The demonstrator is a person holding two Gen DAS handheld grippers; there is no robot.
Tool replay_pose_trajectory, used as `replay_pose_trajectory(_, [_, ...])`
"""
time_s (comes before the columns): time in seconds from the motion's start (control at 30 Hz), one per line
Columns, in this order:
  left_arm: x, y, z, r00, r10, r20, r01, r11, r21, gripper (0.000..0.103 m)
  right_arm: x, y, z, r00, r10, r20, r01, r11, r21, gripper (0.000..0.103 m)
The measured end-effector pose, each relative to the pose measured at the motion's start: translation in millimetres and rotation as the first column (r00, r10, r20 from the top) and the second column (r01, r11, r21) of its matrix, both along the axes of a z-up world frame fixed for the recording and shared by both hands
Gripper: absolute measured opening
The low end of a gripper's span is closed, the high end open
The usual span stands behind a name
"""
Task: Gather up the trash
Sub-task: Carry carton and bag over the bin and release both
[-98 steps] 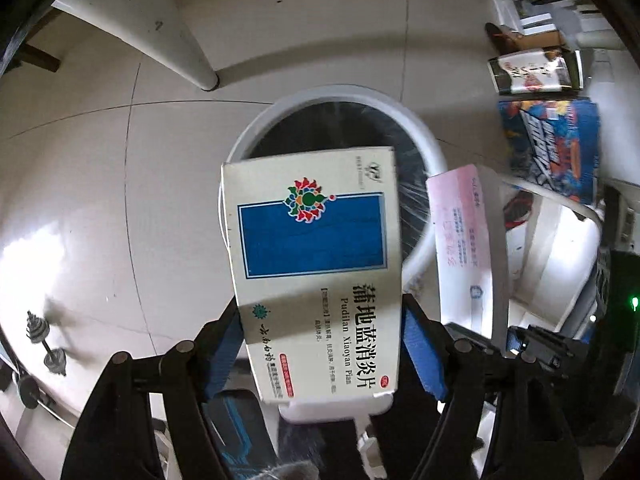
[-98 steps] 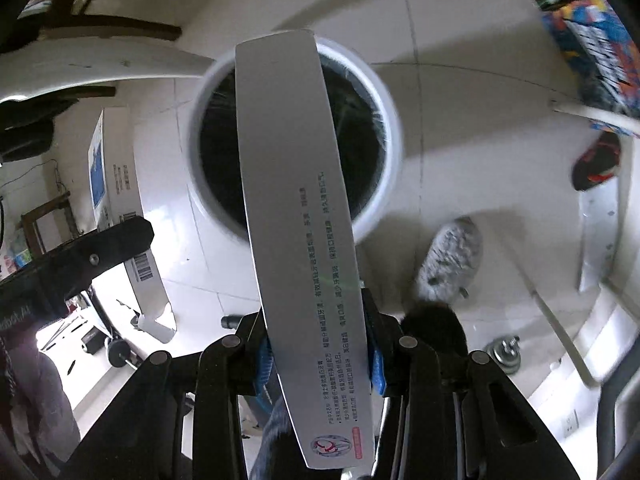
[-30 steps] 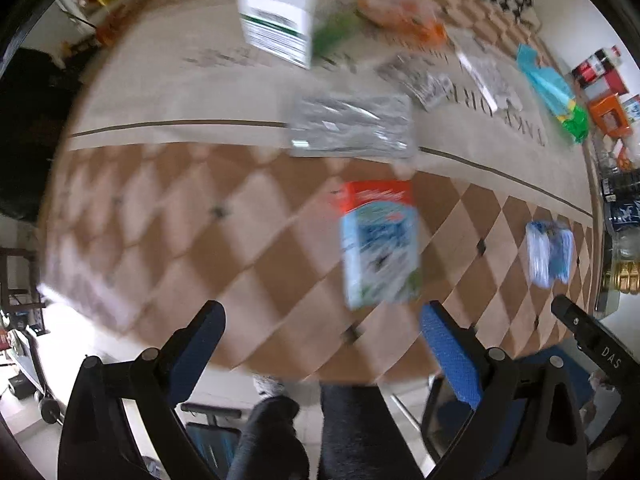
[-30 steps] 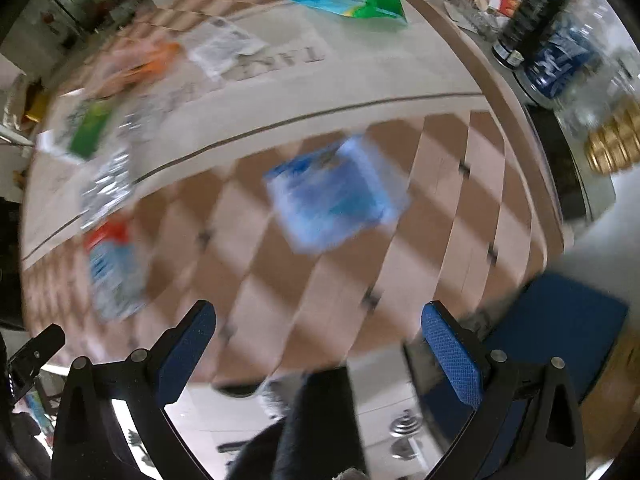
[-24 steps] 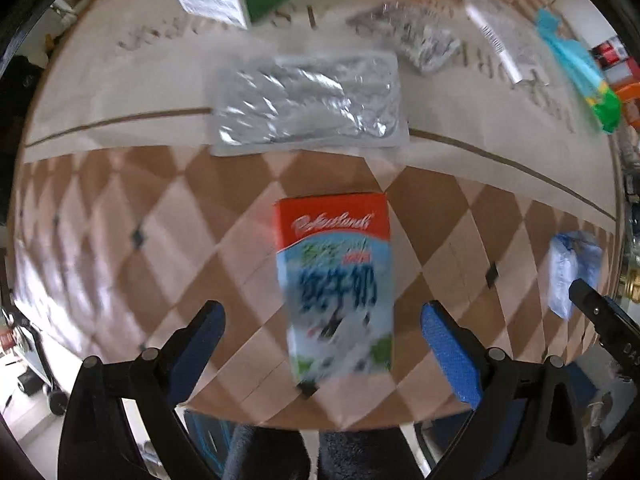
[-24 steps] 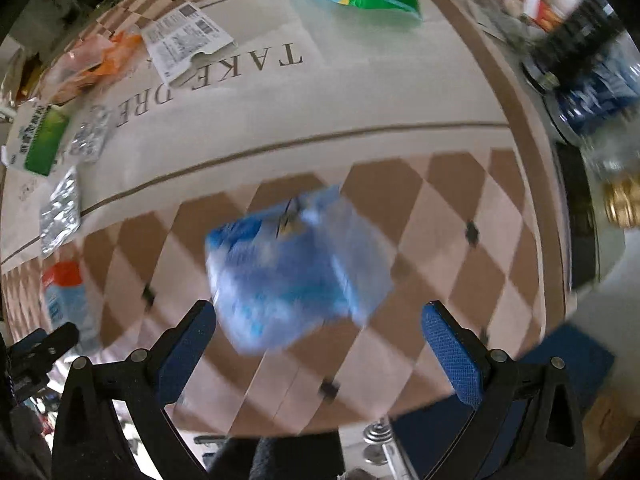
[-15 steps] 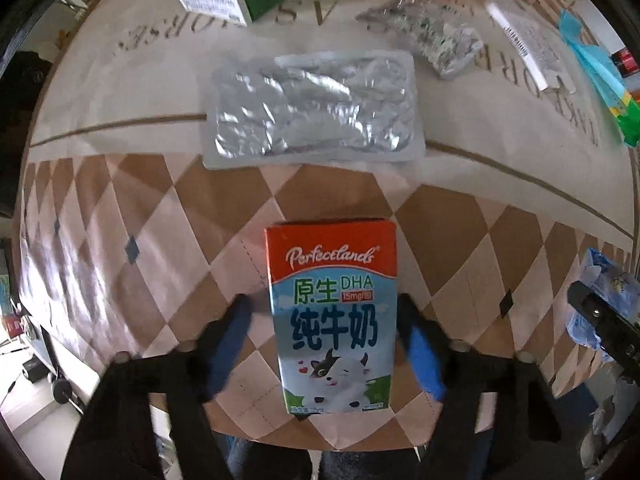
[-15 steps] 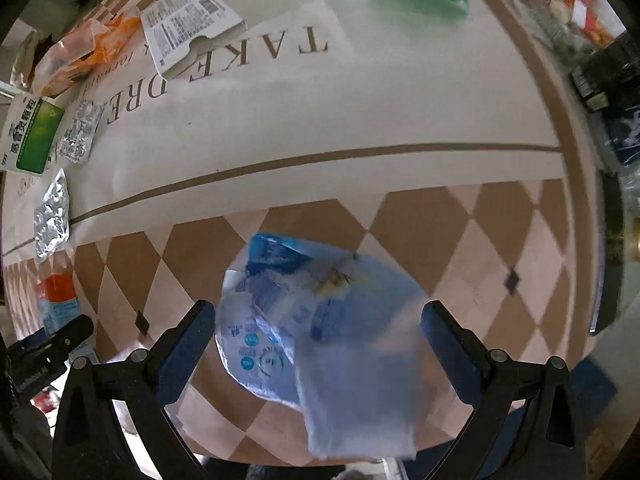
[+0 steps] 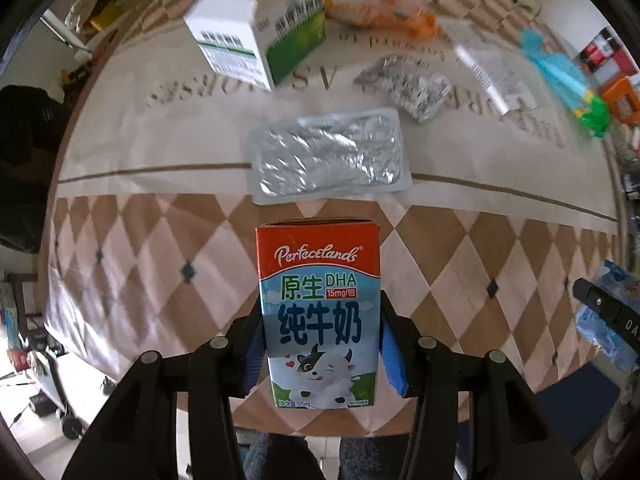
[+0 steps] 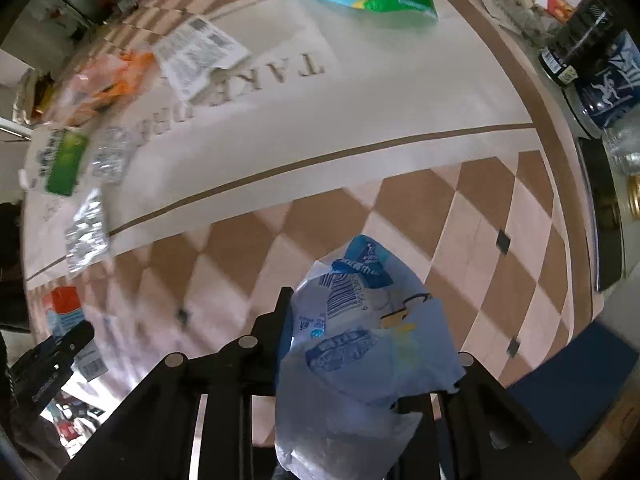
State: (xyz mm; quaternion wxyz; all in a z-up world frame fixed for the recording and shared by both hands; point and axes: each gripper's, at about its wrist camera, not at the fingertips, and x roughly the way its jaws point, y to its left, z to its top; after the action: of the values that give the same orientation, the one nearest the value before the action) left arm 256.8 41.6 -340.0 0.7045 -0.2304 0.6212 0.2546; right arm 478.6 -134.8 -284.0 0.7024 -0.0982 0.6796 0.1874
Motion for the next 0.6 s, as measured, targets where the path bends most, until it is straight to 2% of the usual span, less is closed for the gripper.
replay_pose_trajectory(0.2, [-59.0, -6.2, 50.2, 0.991, -0.059, 0.118, 0.052, 0.997, 0.065, 0.045, -81.1, 12.2, 44.4, 0.999, 0.002, 0.048, -0.007, 0.996, 0.093, 0.025])
replay_pose_trajectory(0.37, [-134.6, -2.0, 72.2, 0.977, -0.117, 0.178, 0.106, 0.992, 0.073, 0.045, -184.4, -15.1, 67.4, 0.998, -0.048, 0.036, 0.041, 0.985, 0.170, 0.025])
replay_pose_trajectory(0.4, [-152.6, -1.6, 75.1, 0.976, -0.120, 0.182, 0.111, 0.992, 0.064, 0.045, -203.6, -18.6, 67.0, 0.998, -0.057, 0.021, 0.053, 0.982, 0.179, 0.025])
replay_pose_trajectory(0.5, [-205.8, -5.0, 58.5, 0.981, -0.107, 0.163, 0.109, 0.994, -0.006, 0.045, -272.7, -22.1, 43.4, 0.995, -0.076, -0.066, 0.087, 0.978, 0.188, 0.025])
replay_pose_trajectory(0.6, [-250.3, -8.8, 24.1, 0.991, -0.084, 0.108, 0.094, 0.992, -0.088, 0.045, -319.8, -24.4, 4.5, 0.985, -0.071, -0.155, 0.096, 0.983, 0.158, 0.025])
